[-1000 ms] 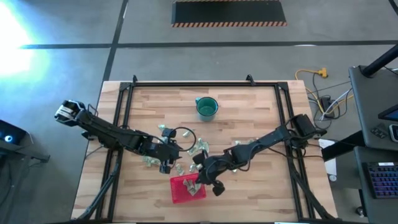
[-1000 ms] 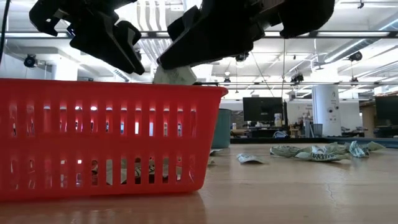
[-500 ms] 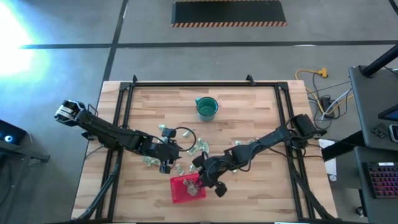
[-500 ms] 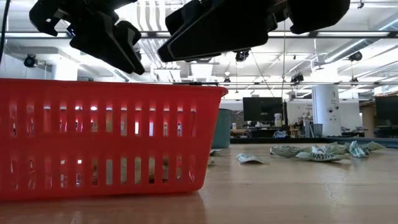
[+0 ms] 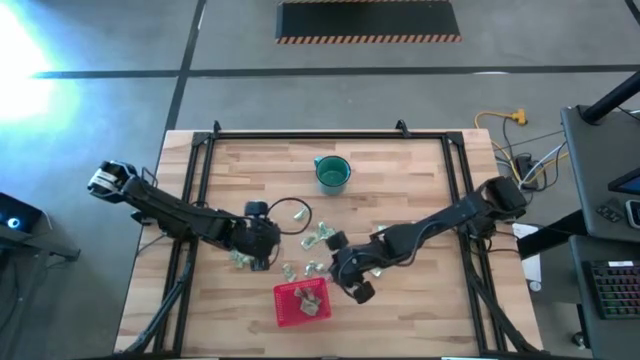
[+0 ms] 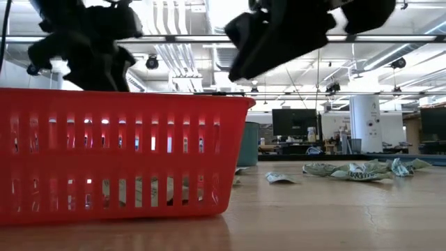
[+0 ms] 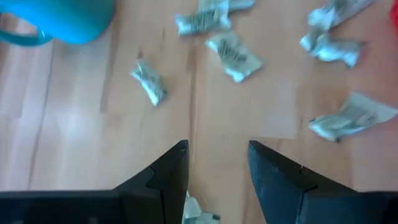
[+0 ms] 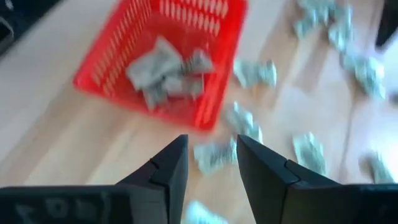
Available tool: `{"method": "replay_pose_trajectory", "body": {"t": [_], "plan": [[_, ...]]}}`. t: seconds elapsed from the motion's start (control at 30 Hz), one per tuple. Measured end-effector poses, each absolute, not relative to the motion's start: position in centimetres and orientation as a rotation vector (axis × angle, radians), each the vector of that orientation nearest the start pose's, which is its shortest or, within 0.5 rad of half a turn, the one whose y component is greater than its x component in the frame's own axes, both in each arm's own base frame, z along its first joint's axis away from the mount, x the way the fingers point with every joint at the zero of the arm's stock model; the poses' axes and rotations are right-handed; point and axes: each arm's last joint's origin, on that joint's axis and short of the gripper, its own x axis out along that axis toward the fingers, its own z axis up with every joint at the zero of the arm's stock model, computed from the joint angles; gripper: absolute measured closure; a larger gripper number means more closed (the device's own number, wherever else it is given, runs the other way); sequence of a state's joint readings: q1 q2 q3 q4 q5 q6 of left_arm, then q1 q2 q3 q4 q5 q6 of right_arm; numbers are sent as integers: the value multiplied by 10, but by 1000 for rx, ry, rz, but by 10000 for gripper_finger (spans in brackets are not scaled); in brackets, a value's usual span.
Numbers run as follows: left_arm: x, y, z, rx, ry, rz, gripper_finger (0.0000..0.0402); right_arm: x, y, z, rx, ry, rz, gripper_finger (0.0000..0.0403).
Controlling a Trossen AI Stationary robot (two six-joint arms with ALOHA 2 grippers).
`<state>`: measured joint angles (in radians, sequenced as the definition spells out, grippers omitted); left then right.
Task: Pick and place items into bin
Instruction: Put the green stevia packet into the red bin
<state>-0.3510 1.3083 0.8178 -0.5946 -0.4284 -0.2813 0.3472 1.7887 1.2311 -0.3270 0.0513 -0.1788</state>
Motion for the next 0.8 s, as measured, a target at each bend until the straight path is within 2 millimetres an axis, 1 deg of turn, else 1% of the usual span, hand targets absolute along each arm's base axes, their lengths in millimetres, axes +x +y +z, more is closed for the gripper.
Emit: {"method": "replay_pose_trajectory", "body": {"t": [0.17,0.33,0.6,0.8], "plan": [[223,-62,198,162,1034,241,254,343,121,204,-322,973,297,289],[221,-51,189,110,1065,294,254,333,116,201,-321,1055,207,300],[218,-31,179,-30,1126,355,254,315,106,204,-316,1076,69,315],[217,-24,174,-111,1135,392,254,295,97,214,-279,1042,-25,324]]}}
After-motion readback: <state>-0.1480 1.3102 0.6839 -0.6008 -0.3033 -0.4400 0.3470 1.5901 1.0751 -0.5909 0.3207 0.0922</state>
